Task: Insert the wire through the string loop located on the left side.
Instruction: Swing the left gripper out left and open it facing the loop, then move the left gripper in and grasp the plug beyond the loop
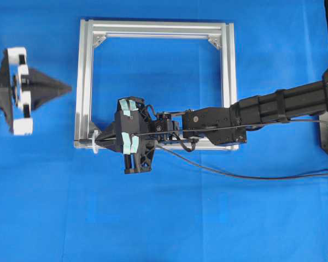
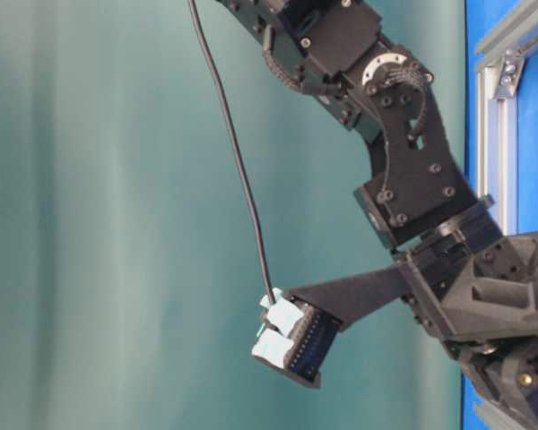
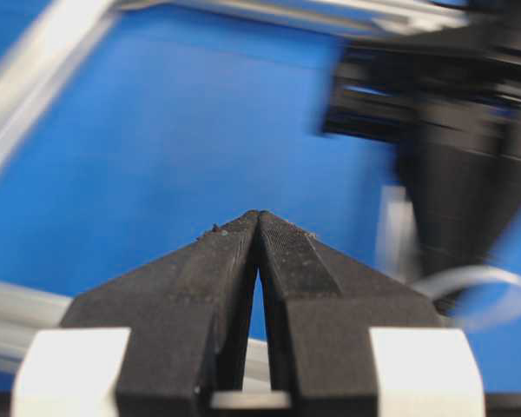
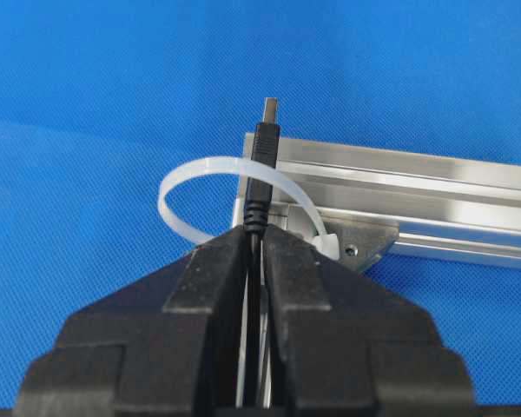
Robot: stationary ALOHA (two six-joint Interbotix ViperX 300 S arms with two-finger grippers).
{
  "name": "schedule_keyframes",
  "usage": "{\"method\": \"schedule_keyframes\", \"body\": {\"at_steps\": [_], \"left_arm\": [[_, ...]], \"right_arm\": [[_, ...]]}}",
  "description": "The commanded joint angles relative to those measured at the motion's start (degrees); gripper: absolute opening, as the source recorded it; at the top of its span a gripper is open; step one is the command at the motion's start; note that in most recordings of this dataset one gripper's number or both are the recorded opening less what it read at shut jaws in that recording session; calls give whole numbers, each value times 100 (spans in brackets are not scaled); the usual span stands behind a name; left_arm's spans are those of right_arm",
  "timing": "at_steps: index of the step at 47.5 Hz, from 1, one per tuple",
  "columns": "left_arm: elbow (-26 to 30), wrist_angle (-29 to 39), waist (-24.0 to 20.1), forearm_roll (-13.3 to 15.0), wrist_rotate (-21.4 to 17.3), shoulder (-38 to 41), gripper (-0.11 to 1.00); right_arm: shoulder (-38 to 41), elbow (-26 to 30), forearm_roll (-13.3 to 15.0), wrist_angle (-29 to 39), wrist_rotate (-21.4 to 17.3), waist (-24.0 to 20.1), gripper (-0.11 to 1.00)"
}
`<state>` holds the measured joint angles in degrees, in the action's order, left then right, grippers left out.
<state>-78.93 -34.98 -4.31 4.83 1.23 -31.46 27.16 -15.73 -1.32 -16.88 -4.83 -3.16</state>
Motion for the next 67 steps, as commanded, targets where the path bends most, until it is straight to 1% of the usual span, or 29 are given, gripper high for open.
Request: {"method": "schedule_keyframes", "body": {"at_steps": [1, 7, 13, 42, 46, 48, 51, 56, 59, 61, 63, 64, 67], "left_arm": [[9, -26, 448, -18, 0, -18, 0], [0, 53, 958, -18, 0, -44, 0], [-9, 167, 1195, -18, 0, -53, 0], [53, 360, 1274, -18, 0, 18, 0], [53, 360, 1283, -18, 9, 18, 2], [53, 352, 1301, -18, 0, 18, 8], [53, 343, 1336, -18, 9, 9, 23], [70, 343, 1345, -18, 18, -26, 58], [70, 360, 1345, -18, 18, -35, 75], [70, 360, 1345, -26, 18, -35, 84], [70, 360, 1345, -18, 18, -35, 91], [70, 360, 1354, -18, 18, -35, 92], [79, 360, 1345, -18, 18, -35, 92]], "right_arm": [[-123, 79, 9, -35, 9, 18, 3], [-123, 79, 9, -35, 9, 18, 3], [-123, 79, 9, -35, 9, 18, 3], [-123, 79, 9, -35, 9, 18, 3], [-123, 70, 9, -35, 9, 18, 3], [-123, 79, 9, -35, 9, 18, 3], [-123, 70, 9, -35, 9, 18, 3], [-123, 70, 9, -35, 9, 18, 3], [-123, 70, 9, -35, 0, 18, 3], [-132, 70, 9, -35, 9, 18, 3], [-123, 70, 9, -35, 9, 18, 3], [-123, 70, 9, -35, 9, 18, 3], [-123, 70, 9, -35, 9, 18, 3]]}}
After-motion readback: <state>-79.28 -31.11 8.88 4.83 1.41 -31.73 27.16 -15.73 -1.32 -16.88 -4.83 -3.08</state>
